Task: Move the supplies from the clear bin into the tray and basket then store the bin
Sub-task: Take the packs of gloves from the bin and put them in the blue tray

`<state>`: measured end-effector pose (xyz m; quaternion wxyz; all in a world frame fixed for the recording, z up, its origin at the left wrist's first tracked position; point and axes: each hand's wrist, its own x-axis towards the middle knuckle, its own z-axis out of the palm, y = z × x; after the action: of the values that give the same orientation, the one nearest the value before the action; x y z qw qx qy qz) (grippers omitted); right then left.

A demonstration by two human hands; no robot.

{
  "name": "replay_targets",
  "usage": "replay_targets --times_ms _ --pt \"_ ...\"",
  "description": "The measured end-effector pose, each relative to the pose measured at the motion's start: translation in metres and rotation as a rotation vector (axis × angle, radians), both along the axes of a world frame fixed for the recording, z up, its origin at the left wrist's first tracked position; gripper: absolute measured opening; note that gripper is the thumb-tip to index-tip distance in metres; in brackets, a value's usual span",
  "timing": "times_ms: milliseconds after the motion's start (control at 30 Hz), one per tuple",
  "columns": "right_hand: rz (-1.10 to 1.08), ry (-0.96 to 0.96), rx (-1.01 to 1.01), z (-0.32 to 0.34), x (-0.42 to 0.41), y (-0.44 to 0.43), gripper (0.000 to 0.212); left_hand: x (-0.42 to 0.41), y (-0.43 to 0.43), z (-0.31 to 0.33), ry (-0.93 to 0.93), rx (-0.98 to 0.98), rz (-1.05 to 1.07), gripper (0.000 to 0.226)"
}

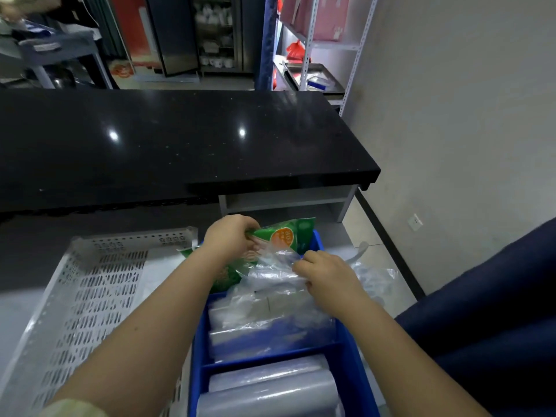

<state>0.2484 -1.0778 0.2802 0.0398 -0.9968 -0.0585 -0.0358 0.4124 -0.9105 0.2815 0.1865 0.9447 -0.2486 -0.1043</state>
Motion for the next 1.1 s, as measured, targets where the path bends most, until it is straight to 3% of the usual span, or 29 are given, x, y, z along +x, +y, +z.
replay_targets --times_ms 67,200,333,500,700,867,1000,1100 --pt "-0.011 -0.006 0.012 -0.004 0.003 0.000 0.024 0.000 -0.003 -0.004 -0.042 0.024 -0.056 0.041" --pt "-0.024 -0.008 -0.002 -0.010 0.007 0.002 0.024 -0.001 -0.007 -0.006 -0.295 0.079 -0.088 0.050" --pt "-0.015 -0.088 0.068 -0.007 0.023 0.002 0.039 -0.003 0.017 0.012 -0.425 -0.110 0.023 0.046" --pt "0.166 -0.096 0.084 -0.020 0.065 0.044 0.043 -0.021 0.060 0.018 -0.369 -0.266 0.110 0.031" --pt "0.228 -0.008 0.058 -0.044 0.077 0.046 0.044 -0.031 0.093 -0.014 -0.248 -0.120 0.201 0.031" --pt "0.178 0.015 0.145 -0.051 0.075 0.034 0.056 -0.019 0.067 -0.018 -0.363 -0.080 0.113 0.022" --pt "0.157 0.052 0.156 -0.047 0.073 0.021 0.040 -0.011 0.049 -0.016 -0.419 -0.133 0.085 0.015" --pt "0.188 -0.023 0.190 -0.052 0.067 0.014 0.022 -0.017 0.055 -0.022 -0.422 -0.159 0.167 0.021"
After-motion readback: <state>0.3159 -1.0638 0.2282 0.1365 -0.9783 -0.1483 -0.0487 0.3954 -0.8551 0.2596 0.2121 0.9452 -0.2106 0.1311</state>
